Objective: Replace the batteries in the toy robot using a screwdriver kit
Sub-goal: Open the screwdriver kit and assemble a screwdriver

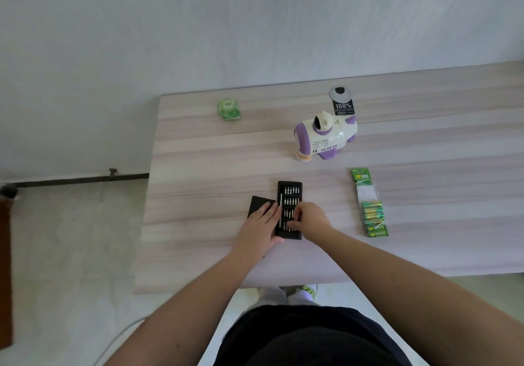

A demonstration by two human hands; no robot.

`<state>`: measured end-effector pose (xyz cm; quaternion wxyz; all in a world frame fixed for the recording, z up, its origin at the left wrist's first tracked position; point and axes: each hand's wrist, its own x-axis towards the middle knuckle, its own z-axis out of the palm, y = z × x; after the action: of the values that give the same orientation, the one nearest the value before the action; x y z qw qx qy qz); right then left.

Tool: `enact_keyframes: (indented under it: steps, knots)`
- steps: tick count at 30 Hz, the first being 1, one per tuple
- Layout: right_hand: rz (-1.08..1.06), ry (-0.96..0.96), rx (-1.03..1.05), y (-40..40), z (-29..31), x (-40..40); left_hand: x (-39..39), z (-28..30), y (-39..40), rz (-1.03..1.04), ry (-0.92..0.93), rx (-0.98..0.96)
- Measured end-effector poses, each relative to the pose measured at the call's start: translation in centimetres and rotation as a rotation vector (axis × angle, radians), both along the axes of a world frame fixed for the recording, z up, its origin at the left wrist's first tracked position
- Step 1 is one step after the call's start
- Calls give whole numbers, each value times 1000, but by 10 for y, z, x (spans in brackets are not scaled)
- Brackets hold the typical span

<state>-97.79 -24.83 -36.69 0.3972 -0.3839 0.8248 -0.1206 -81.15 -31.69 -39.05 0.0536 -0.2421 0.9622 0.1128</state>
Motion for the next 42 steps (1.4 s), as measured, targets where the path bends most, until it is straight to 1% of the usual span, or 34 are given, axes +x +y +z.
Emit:
enact_keyframes:
  steps: [7, 14, 16, 20, 22, 25, 28, 30, 37, 42]
  knots:
    - [-7, 49, -21, 6, -5, 5, -2, 0, 2, 29, -32, 14]
    - [15, -15, -43, 7, -8, -1, -1, 2, 3, 28, -71, 78]
    - [11, -31, -55, 7, -8, -2, -2, 7, 3, 56, -40, 125]
    - [-40, -30, -119, 10, -7, -8, -10, 17, -2, 201, 105, 260]
    - [-65, -10, -161, 11, -6, -12, -17, 22, -7, 264, 116, 290]
    - [-66, 2, -193, 9, -5, -18, -29, 27, -18, 287, 35, 344]
    - [-48, 10, -210, 3, -4, -22, -36, 29, -30, 230, -88, 377]
    - [-34, 2, -209, -2, -3, -24, -38, 30, -33, 199, -139, 371]
    - [35, 12, -174, -11, -3, -28, -42, 30, -31, 219, -144, 350]
    - [80, 23, -169, -8, -5, -26, -45, 32, -32, 267, -131, 379]
